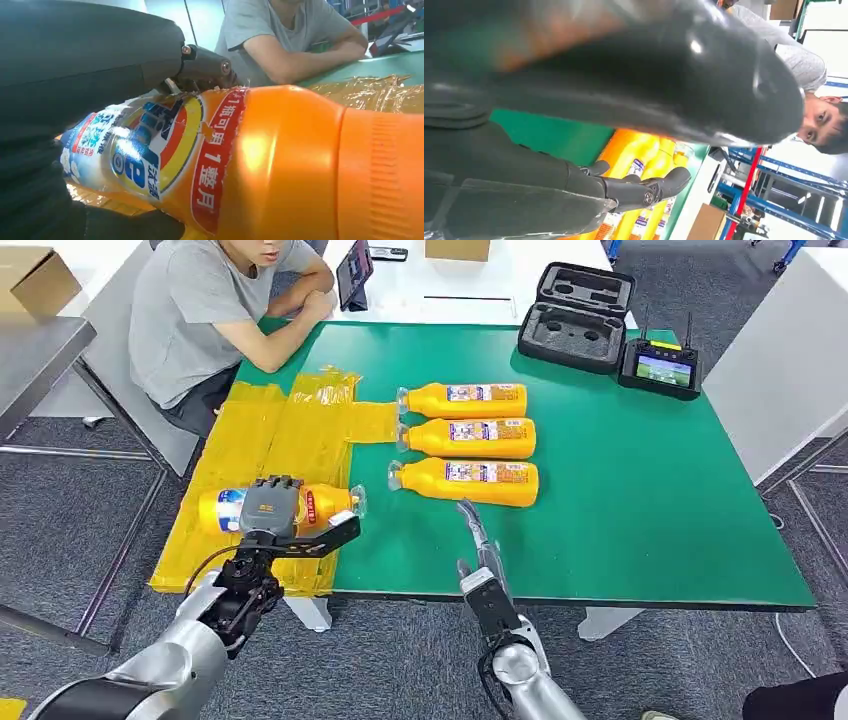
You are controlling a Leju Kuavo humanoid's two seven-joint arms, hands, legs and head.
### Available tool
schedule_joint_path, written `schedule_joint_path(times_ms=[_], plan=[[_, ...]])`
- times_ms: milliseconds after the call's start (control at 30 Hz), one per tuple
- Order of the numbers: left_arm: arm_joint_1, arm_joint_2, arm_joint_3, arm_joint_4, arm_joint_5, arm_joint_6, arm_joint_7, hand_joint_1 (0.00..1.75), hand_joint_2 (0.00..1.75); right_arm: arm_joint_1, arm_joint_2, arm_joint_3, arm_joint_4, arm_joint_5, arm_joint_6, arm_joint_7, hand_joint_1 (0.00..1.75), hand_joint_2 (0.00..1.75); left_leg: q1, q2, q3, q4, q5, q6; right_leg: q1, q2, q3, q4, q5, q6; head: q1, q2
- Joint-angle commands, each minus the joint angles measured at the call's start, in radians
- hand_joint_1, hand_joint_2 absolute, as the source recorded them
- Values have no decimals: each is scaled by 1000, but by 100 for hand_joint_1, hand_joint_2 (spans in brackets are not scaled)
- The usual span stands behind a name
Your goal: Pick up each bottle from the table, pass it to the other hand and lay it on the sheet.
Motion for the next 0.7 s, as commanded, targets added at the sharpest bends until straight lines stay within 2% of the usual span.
schedule_joint_path(times_ms=[33, 133, 167, 300, 500, 533, 567, 600, 633, 700], plan=[[-59, 21, -27, 78, -56, -10, 0, 175, 175, -40, 3, -15, 38, -4, 3, -2, 0, 0, 1, 1, 0, 1, -1, -1, 1, 1, 0, 1, 0, -1, 0, 0], [-61, 20, -34, 78, -62, -21, -4, 175, 175, -41, 2, -15, 39, -5, 3, -2, 0, 0, 1, 2, 1, 2, -1, -1, 1, 1, 0, 2, -1, -2, 0, 0], [-65, 21, -44, 79, -70, -45, -12, 175, 175, -44, 1, -13, 41, -6, 1, -2, 0, 175, 1, 1, 0, 1, -1, -1, 1, 1, 0, 1, 0, -1, 0, 0], [-83, 24, -61, 83, -75, -91, -64, 175, 175, -49, 0, -9, 45, -10, 3, -2, 0, 175, 1, 1, 0, 3, -1, -1, 1, 0, 0, 2, -1, -2, 0, 0], [-81, 21, -20, 73, -2, -56, -157, 173, 175, -52, -1, -3, 50, -14, -3, -2, 0, 175, 1, 2, 0, 2, -1, -1, 1, 1, 0, 2, 0, -2, 0, 0], [-81, 19, -16, 73, 4, -56, -160, 161, 175, -52, 0, -2, 51, -14, -4, -2, 0, 175, 0, 1, 0, 1, -1, -1, 1, 1, 0, 1, 0, -1, 0, 0], [-78, 17, -9, 70, 14, -47, -165, 141, 175, -52, 1, -2, 53, -13, -6, -2, 0, 175, 1, 2, 0, 2, -1, -1, 1, 1, 0, 2, -1, -2, 0, 0], [-76, 17, -3, 67, 24, -34, -174, 31, 175, -53, 1, -1, 56, -13, -7, -2, 0, 175, 1, 1, 0, 1, -1, -1, 1, 1, 0, 1, 0, -1, 0, 0], [-77, 16, 1, 71, 33, -41, -186, 3, 175, -54, 1, 0, 59, -11, -13, -2, 0, 175, 1, 2, 0, 2, -1, -1, 1, 1, 0, 1, 0, -2, 0, 0], [-82, 16, -7, 78, 30, -58, -192, 2, 175, -53, -1, 2, 57, -13, -16, -2, 0, 175, 0, 2, 0, 1, -1, -1, 1, 1, 0, 1, 0, -1, 0, 0]])
